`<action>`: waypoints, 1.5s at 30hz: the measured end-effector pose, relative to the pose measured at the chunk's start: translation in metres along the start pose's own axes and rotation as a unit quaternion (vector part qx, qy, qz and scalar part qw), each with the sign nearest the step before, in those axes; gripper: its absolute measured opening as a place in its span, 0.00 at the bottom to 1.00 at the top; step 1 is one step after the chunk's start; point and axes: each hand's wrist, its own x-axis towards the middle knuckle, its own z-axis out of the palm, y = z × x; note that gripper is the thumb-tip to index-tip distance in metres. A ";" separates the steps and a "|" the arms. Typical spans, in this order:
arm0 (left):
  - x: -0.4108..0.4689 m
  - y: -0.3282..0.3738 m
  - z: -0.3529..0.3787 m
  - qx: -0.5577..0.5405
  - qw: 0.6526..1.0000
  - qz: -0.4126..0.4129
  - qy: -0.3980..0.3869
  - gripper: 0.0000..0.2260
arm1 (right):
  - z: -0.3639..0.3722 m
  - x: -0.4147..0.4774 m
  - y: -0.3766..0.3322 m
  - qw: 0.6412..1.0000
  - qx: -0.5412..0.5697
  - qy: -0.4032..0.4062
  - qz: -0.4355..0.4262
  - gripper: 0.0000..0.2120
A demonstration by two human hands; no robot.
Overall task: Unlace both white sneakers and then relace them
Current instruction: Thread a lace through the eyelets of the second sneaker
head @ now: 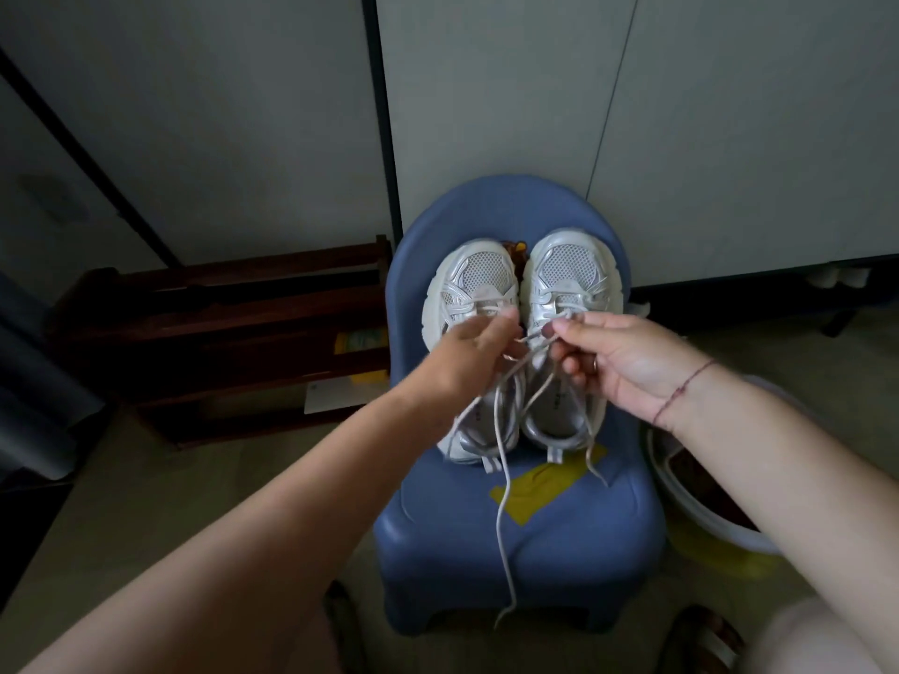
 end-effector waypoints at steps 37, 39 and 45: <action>0.011 -0.001 -0.016 0.068 0.996 0.056 0.007 0.09 | 0.014 0.019 0.008 0.845 -0.459 -0.007 -0.274 0.15; 0.014 -0.001 -0.018 0.060 0.996 0.058 0.026 0.09 | 0.013 0.026 0.011 0.842 -0.459 0.013 -0.283 0.09; 0.023 0.005 -0.020 0.060 0.997 0.032 0.037 0.09 | 0.007 0.042 0.004 0.875 -0.374 0.065 -0.301 0.05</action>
